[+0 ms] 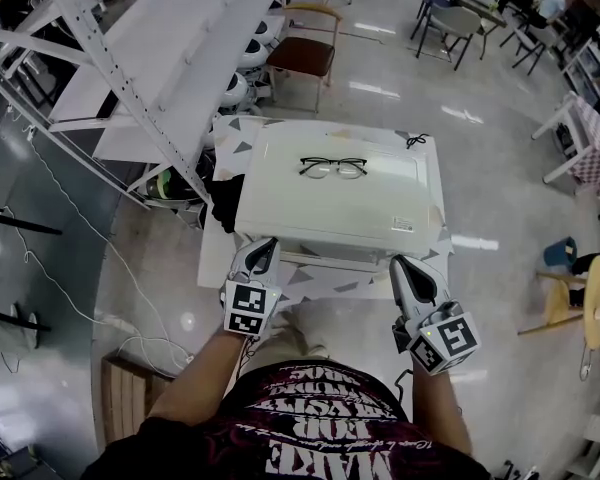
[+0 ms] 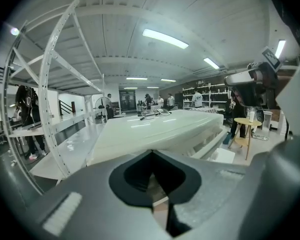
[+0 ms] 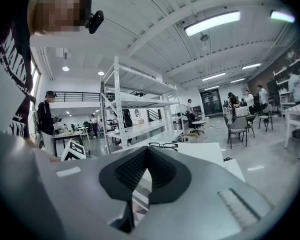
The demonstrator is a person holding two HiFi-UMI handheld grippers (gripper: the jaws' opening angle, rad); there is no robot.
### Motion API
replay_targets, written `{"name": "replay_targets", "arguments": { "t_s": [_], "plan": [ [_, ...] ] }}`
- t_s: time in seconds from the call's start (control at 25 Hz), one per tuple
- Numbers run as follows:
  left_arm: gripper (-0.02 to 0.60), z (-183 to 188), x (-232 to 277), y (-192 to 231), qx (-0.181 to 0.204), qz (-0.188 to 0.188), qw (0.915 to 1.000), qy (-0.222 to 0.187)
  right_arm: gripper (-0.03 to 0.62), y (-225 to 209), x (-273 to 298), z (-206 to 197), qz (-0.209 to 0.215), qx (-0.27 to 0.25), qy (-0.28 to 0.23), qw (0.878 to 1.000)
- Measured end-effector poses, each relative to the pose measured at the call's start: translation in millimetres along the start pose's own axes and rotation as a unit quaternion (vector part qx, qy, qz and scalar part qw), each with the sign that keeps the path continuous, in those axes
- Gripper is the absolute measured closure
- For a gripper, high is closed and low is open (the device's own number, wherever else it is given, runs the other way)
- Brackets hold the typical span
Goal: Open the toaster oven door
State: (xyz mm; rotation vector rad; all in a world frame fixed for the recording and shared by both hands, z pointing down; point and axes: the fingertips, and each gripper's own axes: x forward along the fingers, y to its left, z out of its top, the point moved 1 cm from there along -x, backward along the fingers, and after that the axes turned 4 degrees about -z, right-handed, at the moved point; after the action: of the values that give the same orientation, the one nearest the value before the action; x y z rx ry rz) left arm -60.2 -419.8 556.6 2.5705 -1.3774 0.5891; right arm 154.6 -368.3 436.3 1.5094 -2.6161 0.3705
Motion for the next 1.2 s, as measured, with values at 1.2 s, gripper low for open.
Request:
{"name": "replay_targets", "arguments": {
  "t_s": [1.2],
  "plan": [
    [0.580,-35,-39,-29,-0.011,0.033,0.9994,-0.009,0.571,0,-80,0,0.001,0.027,-0.031,0.999]
  ]
}}
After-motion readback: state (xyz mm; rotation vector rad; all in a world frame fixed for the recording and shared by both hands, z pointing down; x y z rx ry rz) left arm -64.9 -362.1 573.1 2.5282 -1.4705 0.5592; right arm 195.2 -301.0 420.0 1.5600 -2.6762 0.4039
